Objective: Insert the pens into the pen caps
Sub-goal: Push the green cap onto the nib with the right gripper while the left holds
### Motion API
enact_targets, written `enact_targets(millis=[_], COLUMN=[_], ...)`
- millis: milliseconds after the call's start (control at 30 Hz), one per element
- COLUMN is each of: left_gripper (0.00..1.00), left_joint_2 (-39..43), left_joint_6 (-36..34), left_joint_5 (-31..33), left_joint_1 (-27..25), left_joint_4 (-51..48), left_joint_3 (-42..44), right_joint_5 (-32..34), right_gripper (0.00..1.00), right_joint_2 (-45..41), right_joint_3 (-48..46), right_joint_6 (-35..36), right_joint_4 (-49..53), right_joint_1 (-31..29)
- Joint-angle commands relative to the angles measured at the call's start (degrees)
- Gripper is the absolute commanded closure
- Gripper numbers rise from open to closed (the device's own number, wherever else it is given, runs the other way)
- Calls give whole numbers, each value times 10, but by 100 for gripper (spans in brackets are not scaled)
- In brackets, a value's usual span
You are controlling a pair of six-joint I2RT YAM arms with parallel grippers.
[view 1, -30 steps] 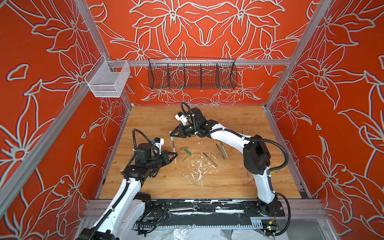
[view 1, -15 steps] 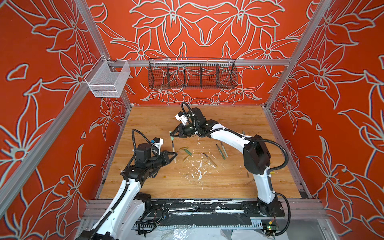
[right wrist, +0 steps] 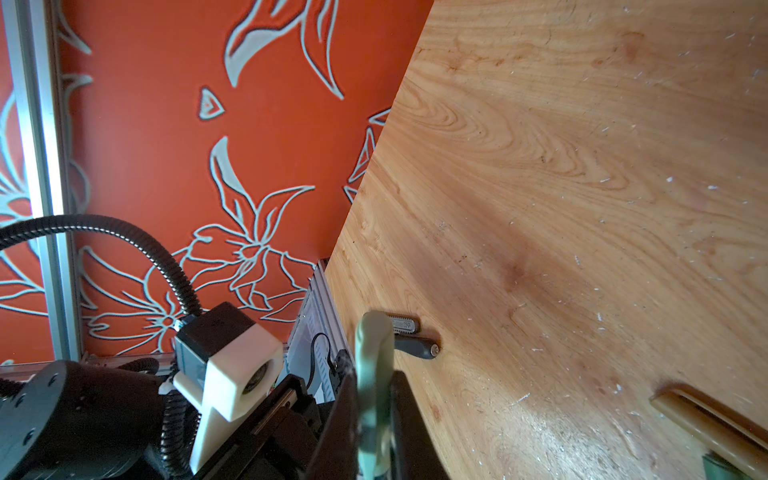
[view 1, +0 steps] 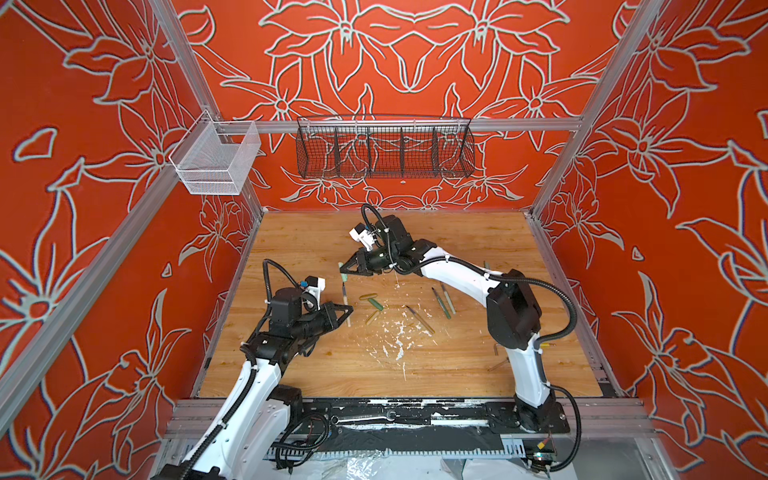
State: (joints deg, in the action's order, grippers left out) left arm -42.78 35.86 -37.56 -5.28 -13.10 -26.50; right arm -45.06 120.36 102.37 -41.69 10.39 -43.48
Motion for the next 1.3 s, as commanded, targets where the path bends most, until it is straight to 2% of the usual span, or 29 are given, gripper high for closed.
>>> enact_targets(millis=[0,333,567,1000,1100,1267], left_gripper=[100,100,100,100,100,100], left_joint_2=[8,16,17,42,29,-27], left_joint_6=[-8,-9,-6,-2,-13,-26], left_joint_5=[5,8,2,63,75,51], left_joint_1=[4,6,15,16,17,17], left_joint_4=[-1,3,24,182,194,217], left_joint_3=[-6,-6,-6,22,5,-48], right_joint_5=[-15,-18,-24,-22,-25,-33], right_gripper=[100,100,100,100,100,100], right_joint_2=[-13,-2,5,14,16,19], right_joint_3=[1,35,52,78,86,100], right_joint_6=[20,65,71,76,87,114], right_joint_4=[11,67,73,103,118,154], right_joint_1=[-6,-20,-31,-33,-33,-34])
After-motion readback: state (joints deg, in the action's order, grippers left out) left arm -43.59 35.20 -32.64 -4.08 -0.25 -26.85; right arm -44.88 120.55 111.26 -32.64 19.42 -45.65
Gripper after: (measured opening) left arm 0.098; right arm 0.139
